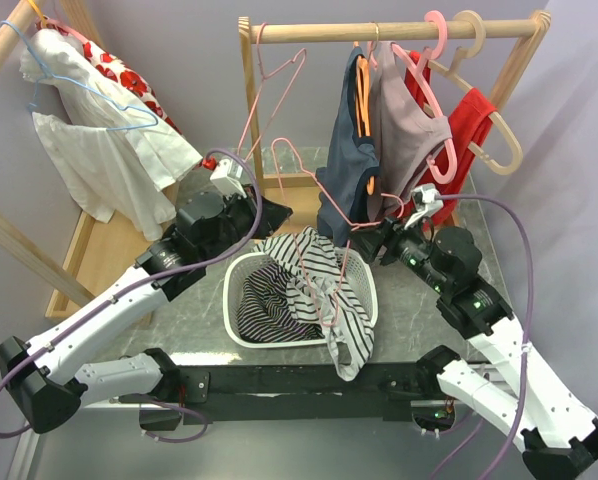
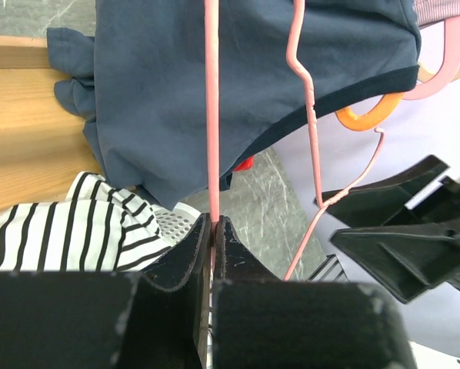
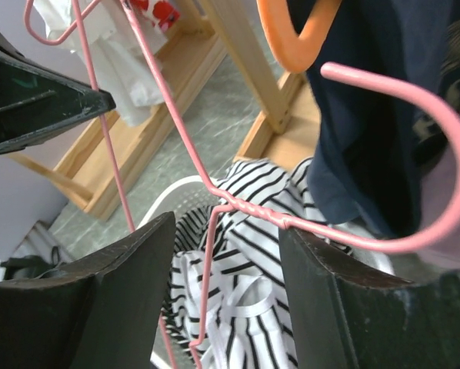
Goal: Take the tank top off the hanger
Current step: Pick up the tank top from the center of the board.
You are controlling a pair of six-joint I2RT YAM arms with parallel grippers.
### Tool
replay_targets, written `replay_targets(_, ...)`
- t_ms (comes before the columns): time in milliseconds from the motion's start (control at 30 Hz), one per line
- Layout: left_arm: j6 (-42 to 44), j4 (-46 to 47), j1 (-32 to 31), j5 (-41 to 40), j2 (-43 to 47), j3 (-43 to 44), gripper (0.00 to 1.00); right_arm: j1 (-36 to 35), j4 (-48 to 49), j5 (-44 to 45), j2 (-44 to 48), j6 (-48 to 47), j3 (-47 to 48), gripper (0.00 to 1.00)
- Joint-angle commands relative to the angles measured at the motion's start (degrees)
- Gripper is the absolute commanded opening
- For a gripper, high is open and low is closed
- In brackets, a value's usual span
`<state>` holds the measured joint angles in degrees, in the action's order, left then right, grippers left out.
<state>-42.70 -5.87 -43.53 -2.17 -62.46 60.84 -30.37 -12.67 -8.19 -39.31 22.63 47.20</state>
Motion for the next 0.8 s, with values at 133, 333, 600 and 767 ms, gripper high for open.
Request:
replay_targets(133,0.25,1.56,0.11,0.59,1.2,0.51,0.01,0.66,3.18,-8.07,1.34,4.43,-0.79,0.59)
replay_targets(333,0.07,2.18,0.29,1.65,1.64,0.6,0.01,0.66,7.82,-9.39,0.2,4.0,-3.25,0.57)
replay_targets(600,-0.19,2.27,0.46,1.65,2.51,0.68,0.01,0.66,10.73,-9.57,-1.21,4.7,-5.1,0.57)
replay_targets(767,0.07,2.09,0.72,2.35,2.6,0.86,0.01,0.75,11.78,-10.88,-0.77,4.79,-5.98,0.33)
